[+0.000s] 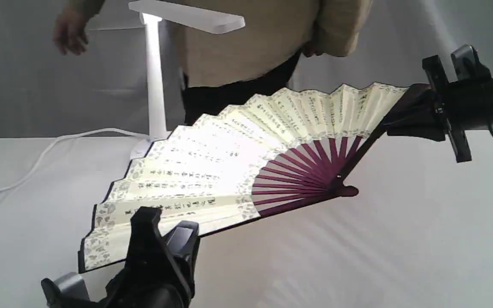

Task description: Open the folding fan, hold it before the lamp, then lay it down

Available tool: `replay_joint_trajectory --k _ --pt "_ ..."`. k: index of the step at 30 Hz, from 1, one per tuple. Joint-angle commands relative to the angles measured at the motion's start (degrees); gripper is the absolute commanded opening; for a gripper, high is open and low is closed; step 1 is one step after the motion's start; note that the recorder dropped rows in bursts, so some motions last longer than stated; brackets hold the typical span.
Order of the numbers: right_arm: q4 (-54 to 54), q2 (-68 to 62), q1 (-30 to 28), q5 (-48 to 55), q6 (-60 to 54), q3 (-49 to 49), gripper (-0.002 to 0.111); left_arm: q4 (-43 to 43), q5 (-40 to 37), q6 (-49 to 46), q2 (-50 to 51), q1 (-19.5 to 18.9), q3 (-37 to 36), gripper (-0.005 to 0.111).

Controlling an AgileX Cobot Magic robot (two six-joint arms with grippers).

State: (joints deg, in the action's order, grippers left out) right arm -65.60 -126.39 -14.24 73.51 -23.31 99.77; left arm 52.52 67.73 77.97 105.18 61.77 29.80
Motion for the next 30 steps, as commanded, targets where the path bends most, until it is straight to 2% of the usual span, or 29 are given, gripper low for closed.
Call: replay_joint_trajectory --k 1,12,26,30 --pt "3.4 0.6 -1.0 -3.5 -1.5 0.1 0.0 6.9 2.2 -0.5 -0.8 1.7 -0.4 0.0" --pt "3.4 1.0 -1.4 -3.5 -0.8 0.1 0.0 8.0 2.2 -0.6 -1.2 2.8 -0.2 0.0" --pt "-1.2 6.2 -1.4 -3.5 -0.8 0.1 0.0 9.4 2.2 -2.0 -7.0 2.8 -0.2 0.0" --pt "-5.4 7.7 -1.4 -3.5 -0.8 0.1 0.0 8.5 2.2 -1.8 -8.4 2.8 -0.2 0.0"
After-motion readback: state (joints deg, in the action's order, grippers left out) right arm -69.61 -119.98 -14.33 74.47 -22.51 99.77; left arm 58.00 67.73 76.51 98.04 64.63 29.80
